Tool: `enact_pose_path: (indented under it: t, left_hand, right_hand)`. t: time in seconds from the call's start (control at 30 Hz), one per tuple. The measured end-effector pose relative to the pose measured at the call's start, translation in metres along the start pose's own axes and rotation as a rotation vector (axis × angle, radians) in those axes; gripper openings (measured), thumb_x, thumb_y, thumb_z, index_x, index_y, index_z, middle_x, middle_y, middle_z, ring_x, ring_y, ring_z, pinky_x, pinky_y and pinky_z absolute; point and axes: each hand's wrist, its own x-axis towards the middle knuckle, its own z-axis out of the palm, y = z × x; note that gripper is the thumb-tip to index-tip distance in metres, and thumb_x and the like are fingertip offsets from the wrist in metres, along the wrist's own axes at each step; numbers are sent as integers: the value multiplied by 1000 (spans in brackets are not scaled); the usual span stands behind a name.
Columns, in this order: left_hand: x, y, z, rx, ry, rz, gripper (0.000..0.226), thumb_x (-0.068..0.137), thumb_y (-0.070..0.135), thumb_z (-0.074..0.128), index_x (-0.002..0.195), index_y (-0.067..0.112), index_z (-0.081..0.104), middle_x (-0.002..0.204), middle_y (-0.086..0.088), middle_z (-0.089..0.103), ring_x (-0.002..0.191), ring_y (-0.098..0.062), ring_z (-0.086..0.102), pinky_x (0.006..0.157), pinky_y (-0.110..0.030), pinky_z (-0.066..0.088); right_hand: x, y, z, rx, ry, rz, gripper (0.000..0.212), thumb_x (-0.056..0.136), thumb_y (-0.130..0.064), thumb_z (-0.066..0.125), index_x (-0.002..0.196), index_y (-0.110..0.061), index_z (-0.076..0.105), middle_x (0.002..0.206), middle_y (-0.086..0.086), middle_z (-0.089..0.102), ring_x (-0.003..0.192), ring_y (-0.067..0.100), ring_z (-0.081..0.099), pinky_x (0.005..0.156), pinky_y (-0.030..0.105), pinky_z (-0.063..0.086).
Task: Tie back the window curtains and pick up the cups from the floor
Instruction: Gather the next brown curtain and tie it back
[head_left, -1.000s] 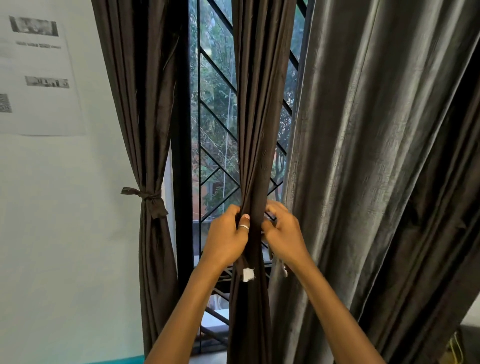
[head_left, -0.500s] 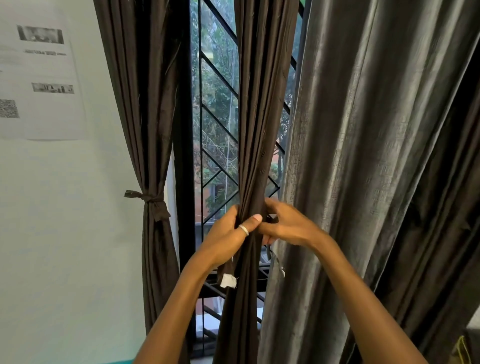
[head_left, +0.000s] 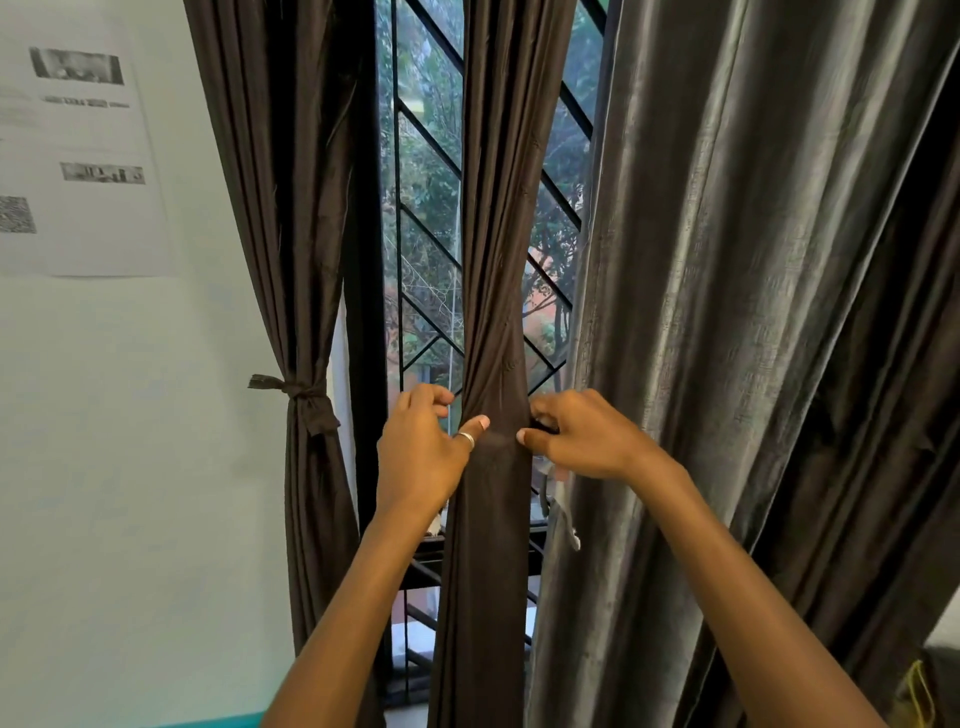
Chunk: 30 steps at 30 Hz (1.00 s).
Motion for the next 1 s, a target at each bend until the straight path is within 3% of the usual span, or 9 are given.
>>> enact_pose_path:
  t: [0.07, 0.17, 0.27, 0.37, 0.43, 0.53, 0.67, 0.8, 1.0]
  left_hand:
    - [0, 3, 0, 31, 22, 21, 38, 81, 40, 79, 103, 18, 57, 95, 5, 55, 86, -12, 56, 75, -29, 50]
    - [1, 6, 1, 28, 11, 13, 37, 80, 40, 80, 100, 17, 58, 87, 6, 55, 80, -12, 56, 73, -31, 52]
    - [4, 8, 3, 30, -16, -23, 37, 80, 42, 79, 99, 18, 60, 84, 4, 59, 79, -14, 60, 74, -35, 55]
    - [8, 9, 4, -15, -79, -105, 31, 82, 41, 78, 97, 21, 58, 81, 4, 64, 74, -17, 68, 76, -42, 58]
    - [10, 11, 3, -72, -117, -175, 27, 84, 38, 76, 96, 21, 58, 80, 4, 66, 65, -14, 71, 75, -44, 59]
    - [12, 10, 2, -115, -153, -242, 25, 87, 37, 74, 99, 20, 59, 78, 5, 68, 59, -9, 71, 76, -42, 61]
    - [16, 7, 3, -139, -173, -289, 21, 85, 39, 74, 92, 25, 59, 70, 6, 72, 65, -12, 73, 77, -43, 61]
    - [20, 3, 5, -155, -180, -322, 21, 86, 41, 73, 88, 27, 58, 70, 5, 73, 66, -12, 74, 76, -44, 61]
    - [19, 4, 11, -155, -180, -347, 24, 86, 45, 72, 86, 26, 58, 72, 3, 72, 70, -14, 73, 75, -44, 61]
  right_hand:
    - [2, -1, -2, -92, 37, 48, 38, 92, -33, 66, 61, -18, 47, 55, -1, 46, 52, 16, 48, 51, 30, 35]
    - [5, -2, -5, -94, 35, 118, 26, 83, -39, 66, 71, -15, 64, 60, -2, 66, 63, 14, 63, 60, 32, 53]
    - [4, -8, -9, 145, -72, 207, 16, 85, -26, 64, 90, -12, 72, 66, -3, 75, 68, 11, 71, 70, 35, 59]
    - [-2, -22, -7, 628, -134, 306, 12, 92, -7, 59, 93, 3, 67, 77, 17, 76, 59, 18, 65, 48, 21, 43]
    - [-6, -27, 1, 789, -108, 373, 13, 97, -9, 57, 91, -2, 66, 83, 15, 78, 53, 14, 57, 42, 18, 30]
    - [-10, -28, 15, 882, -77, 437, 22, 102, -21, 55, 108, -4, 68, 90, 4, 79, 53, 3, 58, 48, 21, 28]
    - [-13, -31, 26, 967, -64, 420, 23, 105, -25, 51, 111, -12, 69, 98, 0, 79, 67, -2, 68, 68, 26, 40]
    - [-14, -32, 34, 1103, -91, 450, 26, 105, -25, 50, 119, -9, 65, 103, 0, 79, 91, 16, 75, 95, 38, 52]
    - [-12, -40, 57, 1286, 58, 509, 22, 107, -23, 44, 121, -16, 59, 95, 0, 76, 87, 22, 74, 80, 47, 61]
